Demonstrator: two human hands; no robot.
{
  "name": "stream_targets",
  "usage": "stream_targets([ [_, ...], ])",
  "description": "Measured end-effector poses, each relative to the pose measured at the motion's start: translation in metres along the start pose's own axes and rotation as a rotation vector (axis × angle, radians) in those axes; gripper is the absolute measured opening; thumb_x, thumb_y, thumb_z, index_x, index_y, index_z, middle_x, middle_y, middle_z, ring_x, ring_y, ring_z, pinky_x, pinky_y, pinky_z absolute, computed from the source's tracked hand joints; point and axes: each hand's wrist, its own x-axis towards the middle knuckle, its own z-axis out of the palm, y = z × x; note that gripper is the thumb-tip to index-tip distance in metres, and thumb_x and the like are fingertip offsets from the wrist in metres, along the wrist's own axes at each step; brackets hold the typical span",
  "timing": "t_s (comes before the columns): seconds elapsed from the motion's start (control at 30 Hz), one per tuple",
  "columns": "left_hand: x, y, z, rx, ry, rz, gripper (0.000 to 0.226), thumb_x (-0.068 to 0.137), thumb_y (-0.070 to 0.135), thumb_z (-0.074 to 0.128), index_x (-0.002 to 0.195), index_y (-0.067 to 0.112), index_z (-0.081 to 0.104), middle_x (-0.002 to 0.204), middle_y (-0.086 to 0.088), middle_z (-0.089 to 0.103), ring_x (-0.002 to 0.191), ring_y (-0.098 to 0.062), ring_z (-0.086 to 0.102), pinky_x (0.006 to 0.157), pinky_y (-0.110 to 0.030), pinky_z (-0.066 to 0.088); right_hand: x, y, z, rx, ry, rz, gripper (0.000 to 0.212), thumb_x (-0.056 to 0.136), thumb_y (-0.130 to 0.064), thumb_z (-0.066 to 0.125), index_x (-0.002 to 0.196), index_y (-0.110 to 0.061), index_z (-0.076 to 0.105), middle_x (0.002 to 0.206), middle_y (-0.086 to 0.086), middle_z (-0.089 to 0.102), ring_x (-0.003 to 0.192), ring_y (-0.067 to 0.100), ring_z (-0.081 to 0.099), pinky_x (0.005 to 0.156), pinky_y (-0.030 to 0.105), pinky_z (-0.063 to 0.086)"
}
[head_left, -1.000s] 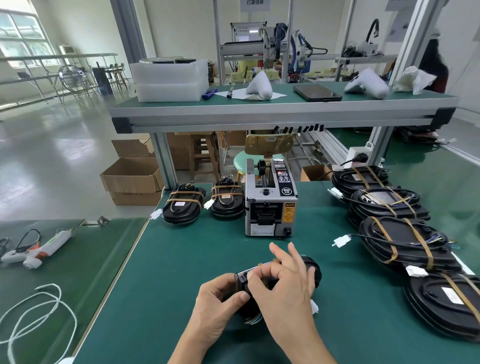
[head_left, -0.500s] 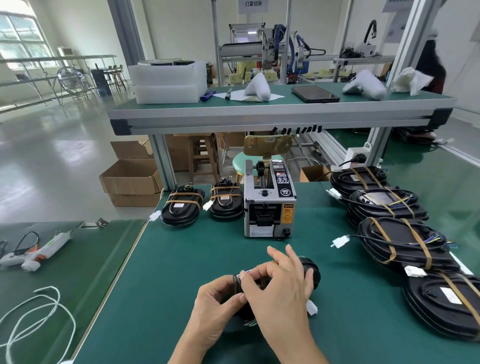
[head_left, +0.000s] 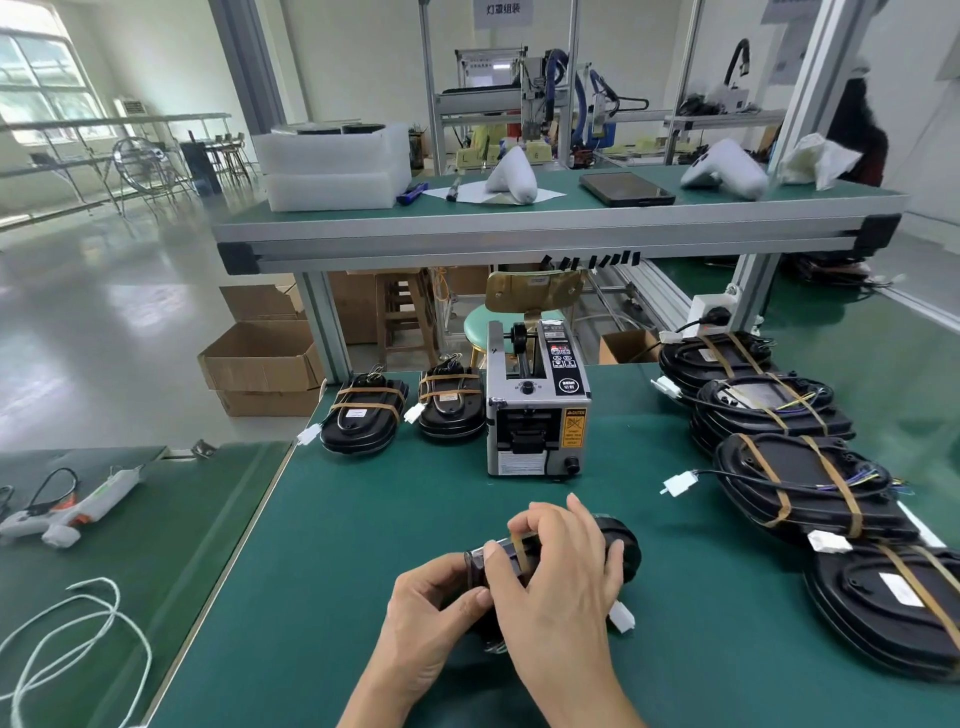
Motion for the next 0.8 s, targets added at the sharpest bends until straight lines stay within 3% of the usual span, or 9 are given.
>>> stream_targets([
  [0.27, -0.002, -0.003, -0.001, 0.002, -0.035, 0.035, 0.055, 0.078, 0.05, 0.092, 0.117, 0.013, 0.08, 0.115, -0.018, 0.08, 0.109, -0.028, 0.076, 0.094, -0.032, 0.058, 0.002, -0.003, -0.001, -0.093, 0.005, 0.047, 0.021, 0.099, -0.033, 0.06, 0.119, -0.04, 0.06, 0.125, -0.025, 0.054, 0.148, 0.003, 0.026, 0.124, 0.042, -0.008],
  [0.33, -0.001, -0.004, -0.002, 0.0, -0.034, 0.048, 0.058, 0.075, 0.052, 0.093, 0.114, 0.011, 0.081, 0.11, -0.02, 0.08, 0.104, -0.027, 0.075, 0.093, -0.034, 0.058, 0.014, -0.004, -0.01, -0.143, -0.023, 0.068, 0.017, 0.1, -0.043, 0.056, 0.116, -0.043, 0.063, 0.114, -0.026, 0.059, 0.133, 0.002, 0.039, 0.124, 0.042, -0.005],
  [0.4, 0.0, -0.005, -0.002, -0.004, -0.041, 0.053, 0.061, 0.073, 0.053, 0.095, 0.114, 0.01, 0.081, 0.109, -0.021, 0.08, 0.102, -0.027, 0.075, 0.093, -0.035, 0.059, 0.036, -0.006, -0.022, -0.075, -0.03, 0.072, 0.013, 0.099, -0.046, 0.056, 0.098, -0.039, 0.067, 0.09, -0.024, 0.065, 0.104, 0.002, 0.055, 0.122, 0.042, 0.011],
  [0.43, 0.001, -0.005, -0.002, -0.003, -0.045, 0.051, 0.061, 0.072, 0.053, 0.095, 0.114, 0.011, 0.081, 0.109, -0.021, 0.08, 0.102, -0.026, 0.075, 0.093, -0.035, 0.06, 0.05, -0.009, -0.028, -0.019, -0.044, 0.075, 0.016, 0.098, -0.043, 0.057, 0.089, -0.035, 0.068, 0.081, -0.021, 0.066, 0.091, 0.004, 0.059, 0.116, 0.04, 0.027],
  [0.5, 0.001, -0.005, -0.002, 0.003, -0.049, 0.05, 0.06, 0.073, 0.054, 0.094, 0.115, 0.013, 0.081, 0.11, -0.019, 0.08, 0.102, -0.025, 0.076, 0.092, -0.033, 0.059, 0.083, -0.011, -0.032, 0.096, -0.067, 0.117, 0.021, 0.094, -0.03, 0.061, 0.075, -0.025, 0.069, 0.069, -0.016, 0.067, 0.075, 0.012, 0.062, 0.084, 0.033, 0.05],
  [0.53, 0.001, -0.005, -0.002, 0.008, -0.049, 0.05, 0.059, 0.073, 0.054, 0.094, 0.115, 0.014, 0.081, 0.111, -0.018, 0.081, 0.103, -0.025, 0.076, 0.092, -0.032, 0.059, 0.101, -0.012, -0.028, 0.141, -0.083, 0.177, 0.022, 0.09, -0.023, 0.06, 0.07, -0.019, 0.068, 0.064, -0.014, 0.065, 0.068, 0.016, 0.058, 0.071, 0.031, 0.05],
  [0.6, 0.001, -0.005, -0.003, 0.023, -0.048, 0.048, 0.058, 0.075, 0.054, 0.093, 0.115, 0.014, 0.081, 0.112, -0.016, 0.081, 0.104, -0.025, 0.076, 0.092, -0.031, 0.059, 0.131, -0.01, -0.015, 0.223, -0.12, 0.347, 0.021, 0.082, -0.011, 0.058, 0.062, -0.012, 0.061, 0.062, -0.003, 0.058, 0.062, 0.022, 0.047, 0.06, 0.03, 0.041],
  [0.67, 0.001, -0.005, -0.004, 0.035, -0.046, 0.044, 0.057, 0.076, 0.053, 0.093, 0.115, 0.015, 0.081, 0.113, -0.015, 0.081, 0.106, -0.026, 0.077, 0.092, -0.031, 0.058, 0.154, -0.005, 0.0, 0.316, -0.131, 0.53, 0.011, 0.079, -0.004, 0.059, 0.073, -0.006, 0.068, 0.069, 0.011, 0.057, 0.063, 0.024, 0.051, 0.059, 0.031, 0.038],
  [0.8, 0.002, -0.006, -0.006, 0.056, -0.05, 0.038, 0.056, 0.076, 0.053, 0.093, 0.114, 0.014, 0.081, 0.112, -0.015, 0.081, 0.106, -0.025, 0.077, 0.092, -0.032, 0.058, 0.173, 0.006, 0.017, 0.449, -0.092, 0.679, 0.017, 0.087, -0.001, 0.066, 0.101, 0.008, 0.072, 0.073, 0.012, 0.068, 0.057, 0.023, 0.063, 0.039, 0.021, 0.037],
])
